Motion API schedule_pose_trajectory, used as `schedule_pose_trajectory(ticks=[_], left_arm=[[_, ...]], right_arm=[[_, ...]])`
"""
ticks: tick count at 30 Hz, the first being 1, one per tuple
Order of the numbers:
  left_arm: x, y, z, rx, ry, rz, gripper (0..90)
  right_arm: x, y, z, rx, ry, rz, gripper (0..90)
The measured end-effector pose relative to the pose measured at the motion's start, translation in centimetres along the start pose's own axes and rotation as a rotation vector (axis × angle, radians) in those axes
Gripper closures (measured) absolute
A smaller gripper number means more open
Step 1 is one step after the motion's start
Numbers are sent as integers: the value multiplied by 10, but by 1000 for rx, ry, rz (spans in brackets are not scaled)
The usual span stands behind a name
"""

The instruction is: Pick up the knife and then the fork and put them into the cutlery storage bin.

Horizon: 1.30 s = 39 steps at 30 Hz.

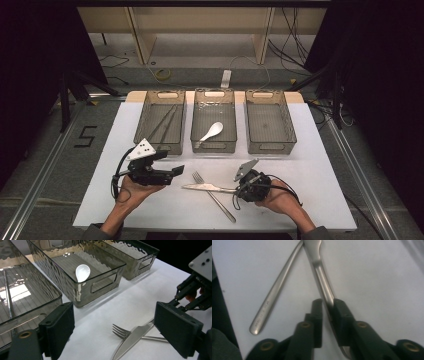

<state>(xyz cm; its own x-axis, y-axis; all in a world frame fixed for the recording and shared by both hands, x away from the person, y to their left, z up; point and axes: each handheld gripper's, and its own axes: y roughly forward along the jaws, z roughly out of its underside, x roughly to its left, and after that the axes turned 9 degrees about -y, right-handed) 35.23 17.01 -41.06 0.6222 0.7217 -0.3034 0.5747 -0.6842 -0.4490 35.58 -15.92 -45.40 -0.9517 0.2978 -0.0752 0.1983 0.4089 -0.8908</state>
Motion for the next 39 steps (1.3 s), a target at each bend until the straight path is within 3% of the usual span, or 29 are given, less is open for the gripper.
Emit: schedule_pose_trajectory(ticks=[2, 4, 6, 11, 15, 28, 32, 39], left_arm=[[0, 0, 0, -2, 0, 0, 163], [0, 0, 0, 1, 1, -1, 162], [0, 0, 0, -1, 0, -1, 162], [0, -1, 0, -2, 1, 0, 160], [0, -2, 0, -10, -1, -4, 160], [0, -3, -1, -31, -4, -5, 160], [1, -4, -1, -32, -7, -6, 160], [1, -6, -1, -39, -10, -7, 159]], right_arm=[[-3, -1, -3, -5, -18, 0, 700], [-6, -1, -13, 32, -27, -1, 555], [-8, 3, -19, 49, -41, -5, 499], [-7, 15, -32, 108, -42, -23, 444], [-8, 26, -40, 144, -83, -39, 487], [-6, 31, -51, 214, -77, -52, 727], [-5, 32, -54, 236, -85, -51, 738], [-1, 32, -58, 265, -147, -45, 773]])
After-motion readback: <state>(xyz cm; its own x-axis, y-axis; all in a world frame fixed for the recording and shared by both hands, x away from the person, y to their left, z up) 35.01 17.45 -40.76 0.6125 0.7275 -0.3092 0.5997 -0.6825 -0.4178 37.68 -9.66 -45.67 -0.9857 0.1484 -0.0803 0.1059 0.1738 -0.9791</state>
